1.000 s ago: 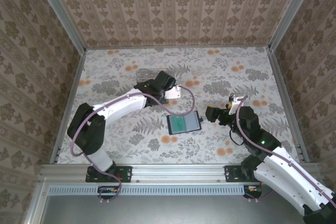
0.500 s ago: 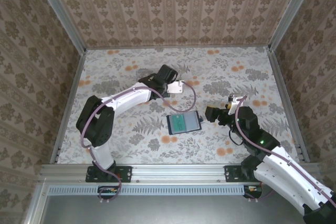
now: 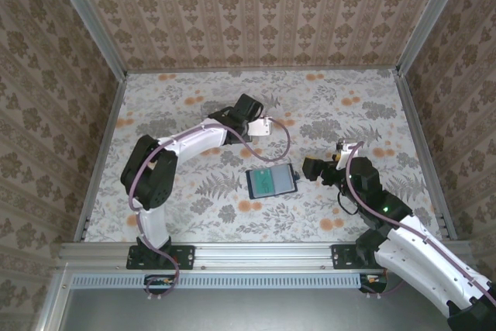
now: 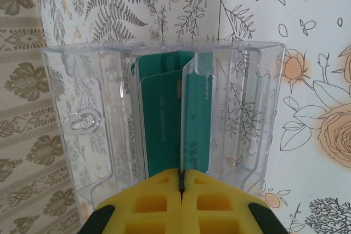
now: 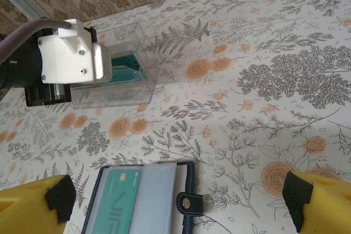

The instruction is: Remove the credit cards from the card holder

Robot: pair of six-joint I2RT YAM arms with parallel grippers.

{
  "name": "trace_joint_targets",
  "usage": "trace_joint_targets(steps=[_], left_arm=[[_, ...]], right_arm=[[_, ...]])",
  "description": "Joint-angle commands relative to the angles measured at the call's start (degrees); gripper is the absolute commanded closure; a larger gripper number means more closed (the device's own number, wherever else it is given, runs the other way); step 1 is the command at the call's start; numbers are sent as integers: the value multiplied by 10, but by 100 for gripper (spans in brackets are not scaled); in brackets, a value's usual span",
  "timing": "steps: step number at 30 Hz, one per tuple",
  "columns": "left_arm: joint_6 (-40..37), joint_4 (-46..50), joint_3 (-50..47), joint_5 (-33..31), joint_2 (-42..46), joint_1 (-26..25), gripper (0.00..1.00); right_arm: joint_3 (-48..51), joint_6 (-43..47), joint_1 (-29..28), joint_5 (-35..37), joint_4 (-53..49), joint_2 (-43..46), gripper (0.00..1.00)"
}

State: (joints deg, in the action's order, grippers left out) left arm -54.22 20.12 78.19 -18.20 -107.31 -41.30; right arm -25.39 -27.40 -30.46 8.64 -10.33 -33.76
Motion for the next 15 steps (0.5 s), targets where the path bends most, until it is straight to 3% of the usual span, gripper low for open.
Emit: trace_joint_targets(steps=[1,4,9,11,15], left_arm=[[21,1,9,12,-8,11,100],[25,0,10,13,-7,16,97],[26,6,16,11,-13,19,85],[30,10,22,12,-16,19,86],[34,7,34,3,-25,22,79]], right_arm=[[9,-6,3,10,18,0,0],[10,-6,3,9,19,0,0],[11,-7,3,9,22,-2,0],[12,-6,3,9,22,-2,0],[12,-6,3,9,23,-3,0]])
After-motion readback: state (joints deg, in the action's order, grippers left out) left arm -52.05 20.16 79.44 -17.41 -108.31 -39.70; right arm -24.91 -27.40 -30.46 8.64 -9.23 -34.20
